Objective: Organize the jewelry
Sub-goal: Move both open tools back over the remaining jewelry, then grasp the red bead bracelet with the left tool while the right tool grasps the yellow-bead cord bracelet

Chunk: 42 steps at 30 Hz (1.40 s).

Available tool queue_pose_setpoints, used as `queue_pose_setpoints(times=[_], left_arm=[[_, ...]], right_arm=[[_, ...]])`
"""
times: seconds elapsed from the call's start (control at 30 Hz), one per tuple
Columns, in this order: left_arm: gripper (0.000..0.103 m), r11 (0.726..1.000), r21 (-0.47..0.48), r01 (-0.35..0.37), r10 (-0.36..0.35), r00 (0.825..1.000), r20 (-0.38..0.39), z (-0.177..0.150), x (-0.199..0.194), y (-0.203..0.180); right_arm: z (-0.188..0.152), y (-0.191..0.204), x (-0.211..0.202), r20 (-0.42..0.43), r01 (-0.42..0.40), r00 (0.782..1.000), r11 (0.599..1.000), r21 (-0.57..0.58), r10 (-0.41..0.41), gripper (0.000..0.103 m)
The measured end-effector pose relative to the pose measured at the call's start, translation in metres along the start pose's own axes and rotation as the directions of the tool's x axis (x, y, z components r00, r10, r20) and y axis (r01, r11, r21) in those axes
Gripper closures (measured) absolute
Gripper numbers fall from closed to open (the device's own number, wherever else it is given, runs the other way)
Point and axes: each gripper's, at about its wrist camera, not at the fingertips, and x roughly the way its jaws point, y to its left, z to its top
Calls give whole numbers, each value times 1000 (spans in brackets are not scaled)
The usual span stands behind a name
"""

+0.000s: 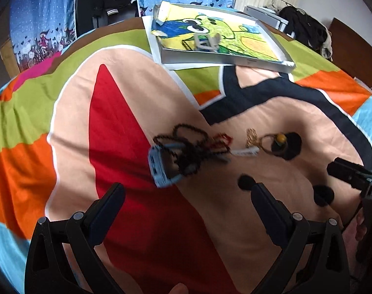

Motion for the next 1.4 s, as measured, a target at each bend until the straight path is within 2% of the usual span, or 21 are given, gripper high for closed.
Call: queue_pose_setpoints(times=[0.17, 0.27, 0.43, 0.5, 0.57, 0.67, 0.83, 0.93, 1.0, 1.07, 1.13, 1.2, 1.27, 1.4], left_arm=[[4, 998, -48, 32, -32, 999, -5, 9, 14, 17], [11, 998, -39, 48, -48, 999, -10, 10, 18, 16], [19, 998, 22, 51, -51, 999, 2, 12, 27, 6], [33, 998, 47, 50, -50, 999, -2, 12, 35, 1], [37, 997, 62, 52, -51, 999, -9, 13, 41, -2], [37, 994, 97, 53, -55, 998, 23, 14, 44, -8], [37, 976, 210, 61, -77, 995, 67, 15, 48, -30], [40, 961, 272, 49, -67, 996, 56, 13, 58, -41], [57, 955, 290, 55, -70, 997, 41, 14, 65, -44], [62, 954, 292, 65, -78, 996, 32, 16, 72, -45], [65, 954, 291, 70, -84, 996, 35, 19, 77, -45], [73, 955, 286, 76, -87, 996, 27, 23, 82, -46], [75, 954, 288, 78, -87, 996, 20, 24, 84, -46], [75, 952, 301, 64, -71, 997, 14, 25, 88, -47]], right_arm=[[17, -2, 24, -33, -8, 999, 998, -55, 7, 0], [25, -1, 38, -39, -15, 999, 997, -81, 12, 0], [36, 0, 58, -40, -20, 999, 995, -100, 16, 0], [39, 0, 64, -41, -15, 999, 995, -101, 10, 0], [42, -2, 69, -39, -15, 999, 996, -93, 12, 0], [47, -7, 75, -40, -6, 999, 998, -70, 4, 3], [48, -12, 79, -50, -25, 998, 999, -32, 23, 7], [50, -11, 83, -56, -15, 998, 999, -44, 13, 17], [51, -12, 87, -64, -8, 998, 999, -45, 5, 25], [51, -12, 91, -74, -3, 997, 999, -42, 0, 36], [51, -13, 94, -84, 0, 996, 999, -40, -3, 41], [51, -14, 96, -90, 1, 996, 999, -36, -4, 45], [50, -15, 97, -97, -3, 995, 1000, -31, 0, 51], [48, -15, 104, -123, 1, 992, 1000, -26, -5, 55]])
